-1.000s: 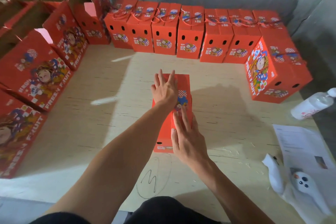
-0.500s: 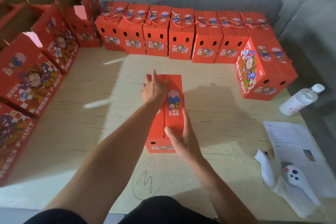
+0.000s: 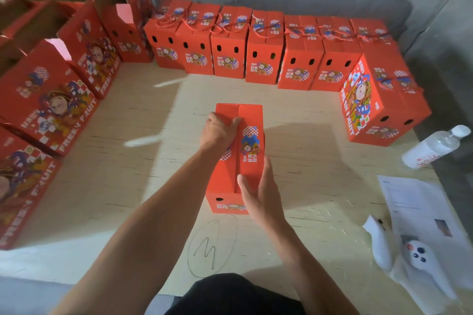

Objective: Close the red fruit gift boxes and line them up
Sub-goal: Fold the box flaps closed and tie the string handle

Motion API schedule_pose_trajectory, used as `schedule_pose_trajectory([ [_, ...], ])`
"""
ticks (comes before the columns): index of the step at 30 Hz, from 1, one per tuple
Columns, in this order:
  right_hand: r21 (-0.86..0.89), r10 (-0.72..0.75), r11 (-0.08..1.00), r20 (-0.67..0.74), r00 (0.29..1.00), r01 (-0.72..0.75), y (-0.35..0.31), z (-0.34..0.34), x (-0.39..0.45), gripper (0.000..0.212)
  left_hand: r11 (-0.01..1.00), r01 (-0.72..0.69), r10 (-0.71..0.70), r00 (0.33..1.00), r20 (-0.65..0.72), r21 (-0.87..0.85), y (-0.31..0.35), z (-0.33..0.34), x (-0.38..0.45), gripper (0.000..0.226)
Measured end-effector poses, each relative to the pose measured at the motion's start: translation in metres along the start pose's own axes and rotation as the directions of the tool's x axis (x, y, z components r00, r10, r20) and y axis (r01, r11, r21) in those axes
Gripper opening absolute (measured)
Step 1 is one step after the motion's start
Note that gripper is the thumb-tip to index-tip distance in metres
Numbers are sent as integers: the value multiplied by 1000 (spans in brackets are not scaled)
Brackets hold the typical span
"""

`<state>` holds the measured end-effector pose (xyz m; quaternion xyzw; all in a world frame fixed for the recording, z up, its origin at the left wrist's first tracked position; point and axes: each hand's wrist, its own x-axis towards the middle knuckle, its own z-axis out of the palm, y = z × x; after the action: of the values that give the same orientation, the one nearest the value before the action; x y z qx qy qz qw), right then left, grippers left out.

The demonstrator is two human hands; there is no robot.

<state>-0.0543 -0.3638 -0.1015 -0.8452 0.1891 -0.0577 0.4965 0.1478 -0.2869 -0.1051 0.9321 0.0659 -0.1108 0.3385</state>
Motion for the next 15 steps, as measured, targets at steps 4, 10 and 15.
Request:
schedule_pose_trajectory([
  [4, 10, 168, 986, 10, 986, -168, 1, -4, 12, 48, 933, -115, 165, 979, 120, -341, -22, -16, -25, 53],
  [10, -88, 175, 980, -46, 983, -179, -13, -1, 65, 52, 731, -63, 243, 954, 174, -679, -70, -15, -94, 41],
  [15, -243, 165, 954, -75, 984, -178, -30, 9, 127, 76, 661, 116, 198, 926, 322, -741, -68, -26, -105, 30],
])
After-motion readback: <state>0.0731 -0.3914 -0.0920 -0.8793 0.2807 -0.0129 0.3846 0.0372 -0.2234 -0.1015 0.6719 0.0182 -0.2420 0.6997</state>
